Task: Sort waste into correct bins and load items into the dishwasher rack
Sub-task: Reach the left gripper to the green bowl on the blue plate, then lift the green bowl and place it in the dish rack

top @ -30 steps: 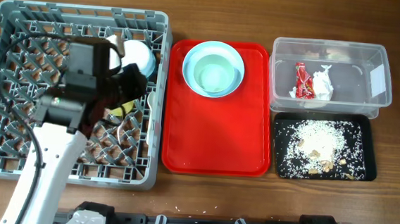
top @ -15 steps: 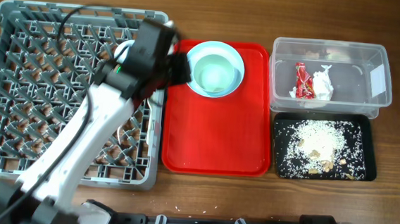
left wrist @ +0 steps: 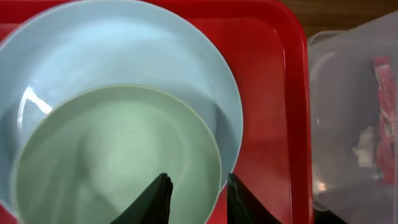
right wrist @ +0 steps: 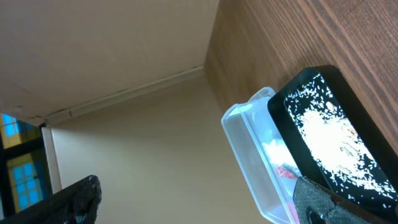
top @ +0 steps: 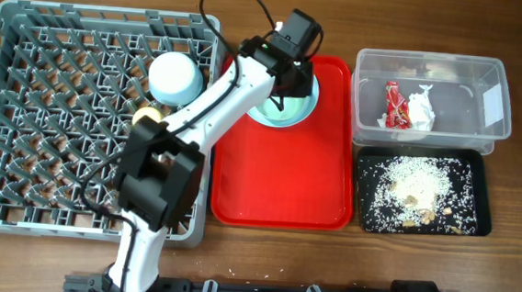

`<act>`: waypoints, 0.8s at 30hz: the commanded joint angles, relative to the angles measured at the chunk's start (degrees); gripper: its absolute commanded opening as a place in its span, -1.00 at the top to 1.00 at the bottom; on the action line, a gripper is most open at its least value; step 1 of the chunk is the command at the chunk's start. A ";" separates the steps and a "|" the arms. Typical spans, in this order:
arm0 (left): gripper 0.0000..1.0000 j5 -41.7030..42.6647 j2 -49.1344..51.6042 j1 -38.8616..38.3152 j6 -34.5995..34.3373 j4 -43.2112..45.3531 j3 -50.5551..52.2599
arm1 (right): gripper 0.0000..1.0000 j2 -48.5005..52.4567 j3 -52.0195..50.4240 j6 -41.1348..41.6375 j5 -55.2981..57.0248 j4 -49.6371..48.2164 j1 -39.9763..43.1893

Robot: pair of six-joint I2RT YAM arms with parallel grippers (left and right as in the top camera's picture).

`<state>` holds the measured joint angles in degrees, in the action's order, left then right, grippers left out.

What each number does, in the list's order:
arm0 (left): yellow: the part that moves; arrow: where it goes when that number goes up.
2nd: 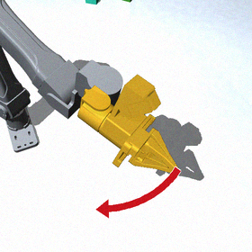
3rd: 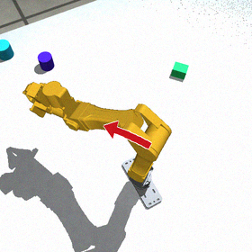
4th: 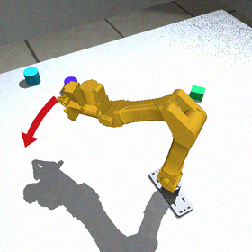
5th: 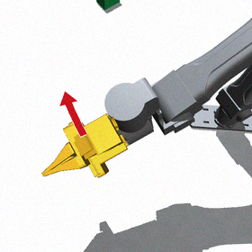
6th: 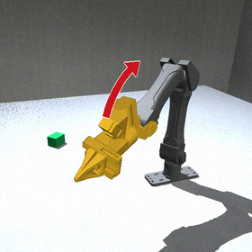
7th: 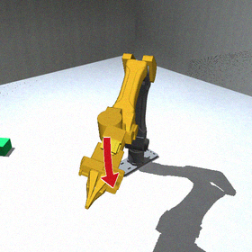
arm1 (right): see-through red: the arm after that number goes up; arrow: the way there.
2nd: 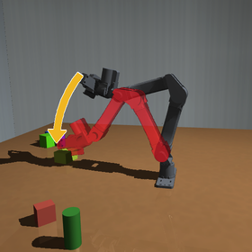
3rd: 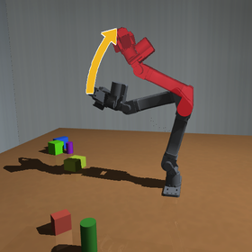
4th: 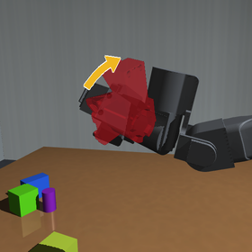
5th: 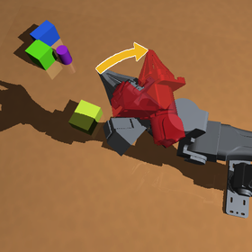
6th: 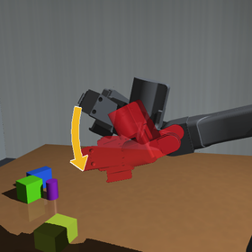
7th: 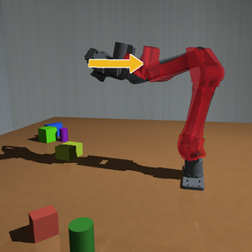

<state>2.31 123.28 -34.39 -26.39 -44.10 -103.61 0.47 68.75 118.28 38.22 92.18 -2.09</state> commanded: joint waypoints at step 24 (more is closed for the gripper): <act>0.92 -15.85 -8.09 -6.97 3.26 -8.57 -3.80 | -1.00 0.33 0.13 0.39 0.76 -0.09 0.04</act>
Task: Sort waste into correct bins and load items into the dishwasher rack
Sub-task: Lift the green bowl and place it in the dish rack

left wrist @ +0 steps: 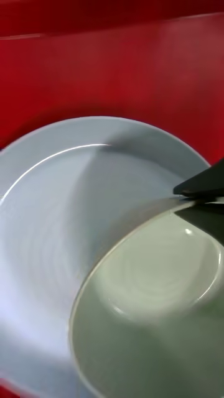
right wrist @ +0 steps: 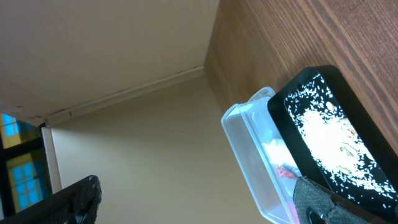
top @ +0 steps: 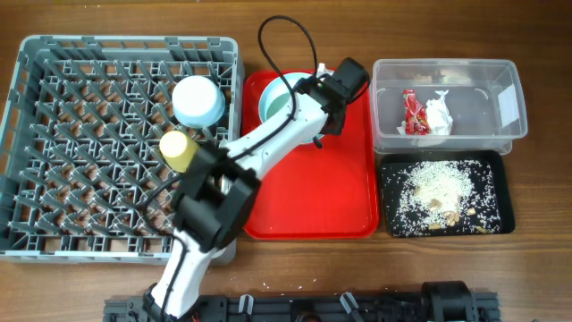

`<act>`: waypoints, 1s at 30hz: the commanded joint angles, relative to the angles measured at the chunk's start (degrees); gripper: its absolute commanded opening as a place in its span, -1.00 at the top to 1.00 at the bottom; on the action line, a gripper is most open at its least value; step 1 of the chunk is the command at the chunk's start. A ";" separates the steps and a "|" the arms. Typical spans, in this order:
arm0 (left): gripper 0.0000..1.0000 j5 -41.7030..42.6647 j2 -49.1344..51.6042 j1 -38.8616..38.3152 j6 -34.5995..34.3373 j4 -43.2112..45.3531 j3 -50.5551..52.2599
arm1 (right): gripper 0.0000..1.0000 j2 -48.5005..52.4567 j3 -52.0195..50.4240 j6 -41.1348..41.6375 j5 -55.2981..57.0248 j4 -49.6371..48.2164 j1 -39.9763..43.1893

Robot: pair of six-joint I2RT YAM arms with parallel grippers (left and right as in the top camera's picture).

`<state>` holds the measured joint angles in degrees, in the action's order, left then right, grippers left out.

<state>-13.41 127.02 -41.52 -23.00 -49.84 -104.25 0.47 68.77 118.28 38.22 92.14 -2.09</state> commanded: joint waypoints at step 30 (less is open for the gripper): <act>0.91 74.36 -43.85 70.79 49.62 -34.29 52.28 | -1.00 0.31 0.11 0.42 0.76 -0.04 0.04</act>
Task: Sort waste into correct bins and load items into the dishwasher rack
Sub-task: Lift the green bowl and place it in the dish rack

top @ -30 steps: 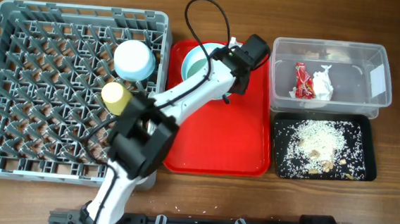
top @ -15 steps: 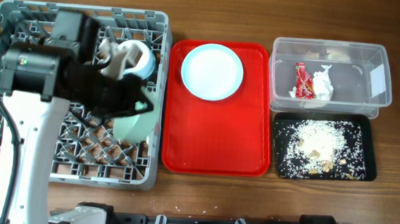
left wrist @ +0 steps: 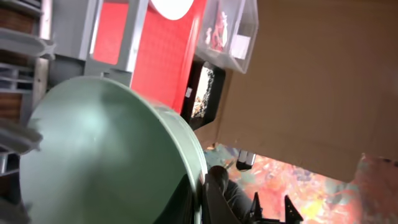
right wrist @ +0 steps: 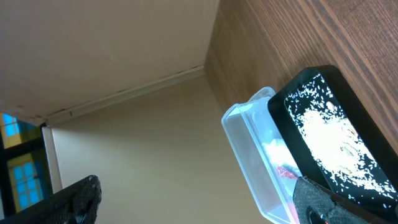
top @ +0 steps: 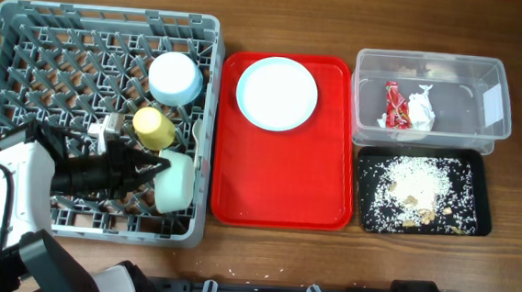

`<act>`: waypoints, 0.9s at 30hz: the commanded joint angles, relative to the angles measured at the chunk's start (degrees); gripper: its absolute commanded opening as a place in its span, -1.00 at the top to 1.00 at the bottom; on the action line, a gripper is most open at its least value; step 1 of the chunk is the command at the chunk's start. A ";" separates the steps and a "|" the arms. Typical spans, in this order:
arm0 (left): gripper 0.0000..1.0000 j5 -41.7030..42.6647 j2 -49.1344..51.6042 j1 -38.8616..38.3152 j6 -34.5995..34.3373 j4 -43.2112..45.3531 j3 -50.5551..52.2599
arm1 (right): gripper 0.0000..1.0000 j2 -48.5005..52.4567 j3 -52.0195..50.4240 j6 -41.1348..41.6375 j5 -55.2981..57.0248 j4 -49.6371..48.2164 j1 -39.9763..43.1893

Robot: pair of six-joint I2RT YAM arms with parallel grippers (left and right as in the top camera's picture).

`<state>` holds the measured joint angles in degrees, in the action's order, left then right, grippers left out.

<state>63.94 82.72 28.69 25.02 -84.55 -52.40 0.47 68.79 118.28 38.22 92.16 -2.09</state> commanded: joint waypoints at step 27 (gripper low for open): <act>0.92 -36.26 -10.19 -18.82 -35.41 12.46 -2.36 | -1.00 0.31 0.09 0.39 0.76 -0.07 0.04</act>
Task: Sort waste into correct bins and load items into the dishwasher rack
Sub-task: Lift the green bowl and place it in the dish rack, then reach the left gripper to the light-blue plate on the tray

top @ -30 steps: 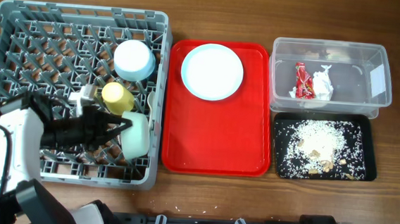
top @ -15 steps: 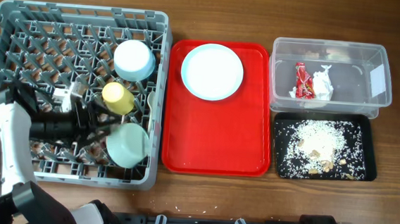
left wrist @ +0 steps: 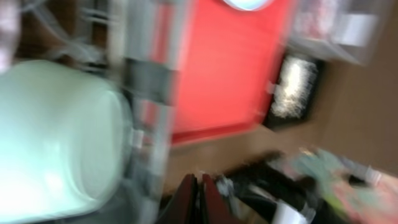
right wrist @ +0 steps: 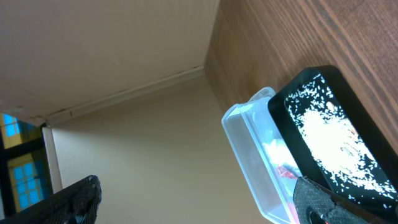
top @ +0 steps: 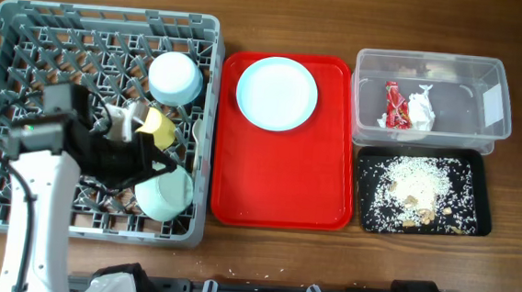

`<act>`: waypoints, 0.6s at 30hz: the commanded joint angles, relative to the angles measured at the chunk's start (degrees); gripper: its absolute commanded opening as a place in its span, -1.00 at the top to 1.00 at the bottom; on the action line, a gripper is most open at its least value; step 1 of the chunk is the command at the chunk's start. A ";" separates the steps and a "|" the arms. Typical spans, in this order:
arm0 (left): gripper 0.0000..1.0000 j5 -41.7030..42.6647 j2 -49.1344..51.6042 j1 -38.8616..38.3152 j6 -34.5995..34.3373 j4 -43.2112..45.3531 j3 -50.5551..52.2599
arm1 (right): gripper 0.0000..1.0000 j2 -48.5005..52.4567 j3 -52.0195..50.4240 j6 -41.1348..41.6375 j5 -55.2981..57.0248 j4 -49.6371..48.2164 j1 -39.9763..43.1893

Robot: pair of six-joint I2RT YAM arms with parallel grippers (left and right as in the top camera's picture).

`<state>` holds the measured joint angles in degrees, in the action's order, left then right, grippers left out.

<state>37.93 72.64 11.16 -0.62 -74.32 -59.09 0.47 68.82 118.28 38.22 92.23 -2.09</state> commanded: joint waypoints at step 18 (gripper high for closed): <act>0.92 -35.69 6.16 -36.94 -27.26 20.52 -22.45 | -1.00 0.31 0.07 0.42 0.76 -0.13 0.04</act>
<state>5.74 72.79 -17.08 -27.14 -61.63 -81.25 0.47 68.75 118.30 38.17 92.23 -2.09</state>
